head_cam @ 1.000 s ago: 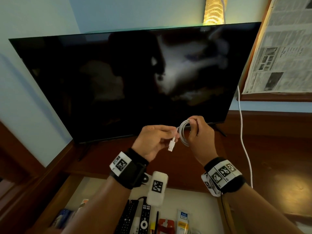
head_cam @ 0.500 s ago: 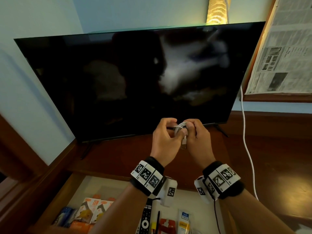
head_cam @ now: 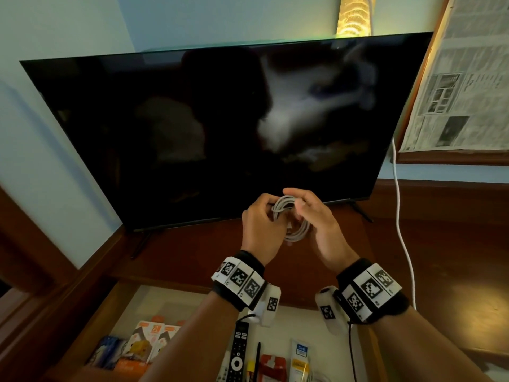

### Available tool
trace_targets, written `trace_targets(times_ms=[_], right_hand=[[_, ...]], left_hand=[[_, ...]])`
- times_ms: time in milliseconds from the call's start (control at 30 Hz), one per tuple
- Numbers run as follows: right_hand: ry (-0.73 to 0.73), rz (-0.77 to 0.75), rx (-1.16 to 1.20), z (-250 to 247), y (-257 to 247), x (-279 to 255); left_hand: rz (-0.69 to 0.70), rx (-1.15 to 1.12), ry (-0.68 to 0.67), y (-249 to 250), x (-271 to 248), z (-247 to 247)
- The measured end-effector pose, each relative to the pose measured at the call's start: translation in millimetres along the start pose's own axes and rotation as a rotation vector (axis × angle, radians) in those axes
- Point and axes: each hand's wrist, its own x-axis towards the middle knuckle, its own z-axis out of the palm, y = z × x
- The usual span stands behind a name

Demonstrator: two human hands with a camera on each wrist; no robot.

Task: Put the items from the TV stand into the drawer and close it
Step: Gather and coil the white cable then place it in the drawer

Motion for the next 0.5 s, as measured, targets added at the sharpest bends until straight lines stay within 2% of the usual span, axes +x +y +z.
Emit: trace_targets(times_ms=[67,167,300,400,500], right_hand=[[-0.039,0.03,0.027,0.5,1.4,-0.1],[0.072,-0.019,-0.117,3.8,3.2,0.7],[0.158,-0.024,-0.214,7.5,5.7,1.9],[0.295,-0.043,-0.268,7.3,11.3,3.4],[0.487,-0.072,-0.26,5.9,14.2,8.3]], left_hand=[[-0.057,0.029,0.027,2.5,-0.9,2.3],[-0.107,0.087,0.048,-0.6,-1.2,8.5],[0.004,0.276,0.005,-10.6,2.8,14.6],[-0.078,0.212,-0.09,-9.3,1.0,16.5],[-0.074,0.146,-0.156,-4.2,-5.2,17.6]])
